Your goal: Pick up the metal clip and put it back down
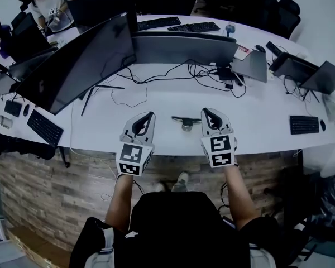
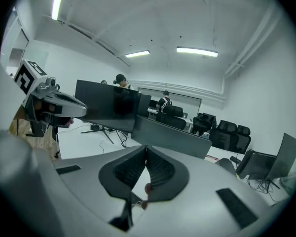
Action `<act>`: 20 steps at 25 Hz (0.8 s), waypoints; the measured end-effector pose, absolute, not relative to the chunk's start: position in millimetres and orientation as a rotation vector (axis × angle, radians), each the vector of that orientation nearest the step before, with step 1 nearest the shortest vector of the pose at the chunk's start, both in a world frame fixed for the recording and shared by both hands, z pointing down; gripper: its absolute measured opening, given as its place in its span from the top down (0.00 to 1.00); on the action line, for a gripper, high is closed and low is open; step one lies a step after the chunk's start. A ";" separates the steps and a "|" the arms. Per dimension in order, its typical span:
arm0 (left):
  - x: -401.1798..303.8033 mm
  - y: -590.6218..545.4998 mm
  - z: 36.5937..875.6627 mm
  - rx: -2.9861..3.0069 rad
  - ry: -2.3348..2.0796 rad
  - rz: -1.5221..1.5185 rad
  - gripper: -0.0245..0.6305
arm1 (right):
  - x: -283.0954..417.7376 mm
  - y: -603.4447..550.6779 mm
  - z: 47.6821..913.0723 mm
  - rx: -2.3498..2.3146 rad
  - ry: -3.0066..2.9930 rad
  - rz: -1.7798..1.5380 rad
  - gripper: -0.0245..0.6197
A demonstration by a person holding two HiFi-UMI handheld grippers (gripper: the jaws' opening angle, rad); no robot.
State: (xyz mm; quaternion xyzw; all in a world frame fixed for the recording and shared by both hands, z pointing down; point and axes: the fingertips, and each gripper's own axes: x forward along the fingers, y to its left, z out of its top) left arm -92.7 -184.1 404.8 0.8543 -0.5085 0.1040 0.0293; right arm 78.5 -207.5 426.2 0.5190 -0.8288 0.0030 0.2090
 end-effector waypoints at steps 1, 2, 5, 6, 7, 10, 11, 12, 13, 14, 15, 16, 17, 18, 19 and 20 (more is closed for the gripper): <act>-92.9 -182.9 400.6 2.643 -1.570 0.316 0.94 | 79.9 -205.3 422.2 1.459 -2.309 0.007 0.92; -92.8 -181.5 396.4 2.650 -1.571 0.312 0.94 | 81.7 -203.2 418.5 1.475 -2.312 0.006 0.92; -92.2 -178.3 382.6 2.675 -1.581 0.294 0.94 | 89.4 -198.3 407.8 1.523 -2.318 -0.007 0.92; -91.7 -177.6 377.9 2.684 -1.585 0.287 0.94 | 91.2 -197.0 403.3 1.538 -2.323 -0.010 0.92; -91.1 -176.9 374.4 2.694 -1.586 0.281 0.94 | 92.6 -195.6 398.5 1.553 -2.330 -0.013 0.92; -91.4 -175.5 365.1 2.729 -1.599 0.273 0.94 | 95.5 -191.0 386.6 1.592 -2.350 -0.015 0.92; -91.5 -174.9 361.1 2.742 -1.604 0.270 0.94 | 96.2 -189.2 383.7 1.600 -2.357 -0.012 0.92; -91.1 -174.0 356.9 2.753 -1.608 0.265 0.94 | 97.0 -187.3 381.2 1.605 -2.363 -0.009 0.92; -90.7 -172.9 352.9 2.761 -1.612 0.257 0.94 | 97.8 -185.4 379.2 1.610 -2.367 -0.007 0.92; -90.3 -171.8 349.4 2.768 -1.615 0.249 0.94 | 98.7 -183.6 377.6 1.615 -2.371 -0.007 0.92; -89.8 -170.7 346.3 2.773 -1.617 0.241 0.94 | 99.7 -181.8 376.3 1.621 -2.375 -0.006 0.92; -89.1 -169.5 343.6 2.778 -1.618 0.234 0.94 | 100.8 -180.0 375.4 1.627 -2.379 -0.004 0.92; -88.4 -168.1 341.1 2.783 -1.618 0.228 0.94 | 101.8 -178.3 374.3 1.634 -2.381 -0.002 0.92; -87.6 -166.8 338.7 2.790 -1.618 0.226 0.94 | 102.8 -176.7 373.1 1.641 -2.383 -0.002 0.92; -86.9 -165.7 336.5 2.796 -1.619 0.224 0.94 | 103.5 -175.4 371.6 1.646 -2.384 -0.003 0.92; -86.1 -164.7 334.5 2.801 -1.619 0.222 0.94 | 104.1 -174.2 370.0 1.652 -2.386 -0.003 0.92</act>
